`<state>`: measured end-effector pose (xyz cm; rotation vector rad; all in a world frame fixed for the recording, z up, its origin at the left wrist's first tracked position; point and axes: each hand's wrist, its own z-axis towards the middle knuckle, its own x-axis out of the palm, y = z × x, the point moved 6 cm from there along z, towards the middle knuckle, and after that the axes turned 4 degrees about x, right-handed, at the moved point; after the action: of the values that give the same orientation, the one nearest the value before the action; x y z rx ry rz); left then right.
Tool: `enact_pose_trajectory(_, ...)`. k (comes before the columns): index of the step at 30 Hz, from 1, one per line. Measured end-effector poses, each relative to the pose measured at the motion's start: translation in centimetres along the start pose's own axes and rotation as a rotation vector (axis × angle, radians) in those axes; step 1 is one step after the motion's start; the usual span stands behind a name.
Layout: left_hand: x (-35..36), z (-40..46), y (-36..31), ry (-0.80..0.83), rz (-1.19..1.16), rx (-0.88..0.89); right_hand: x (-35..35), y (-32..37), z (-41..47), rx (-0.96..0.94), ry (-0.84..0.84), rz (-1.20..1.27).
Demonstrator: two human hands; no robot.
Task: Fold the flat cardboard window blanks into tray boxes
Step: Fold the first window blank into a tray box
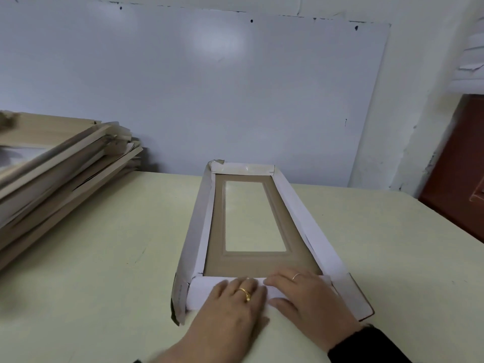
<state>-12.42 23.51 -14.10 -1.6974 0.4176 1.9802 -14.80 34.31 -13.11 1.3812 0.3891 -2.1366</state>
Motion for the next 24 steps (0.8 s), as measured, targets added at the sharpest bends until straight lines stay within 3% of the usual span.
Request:
enact_pose_trajectory(5,-0.1,-0.7,2.9,-0.203,0.027,-0.046,1.3,-3.0,-1.1,0.089,0.19,0.218)
enact_pose_trajectory(10,1.1,-1.0,4.3,-0.078,-0.102,-0.086,0.6,-4.7,-1.6,0.158,0.199,0.262)
enact_pose_trajectory(15,0.1,-1.3,5.0,-0.104,-0.074,-0.129,-0.1,-4.9,-1.9,0.147,0.134,0.238)
enact_pose_trajectory(17,-0.8,-1.4,5.3,-0.149,-0.014,-0.169,-0.9,-4.6,-1.6,0.138,0.032,0.205)
enact_pose_trajectory(24,-1.6,-0.7,3.6,-0.171,0.123,-0.161,-1.7,-3.8,-0.2,0.194,-0.182,-0.071)
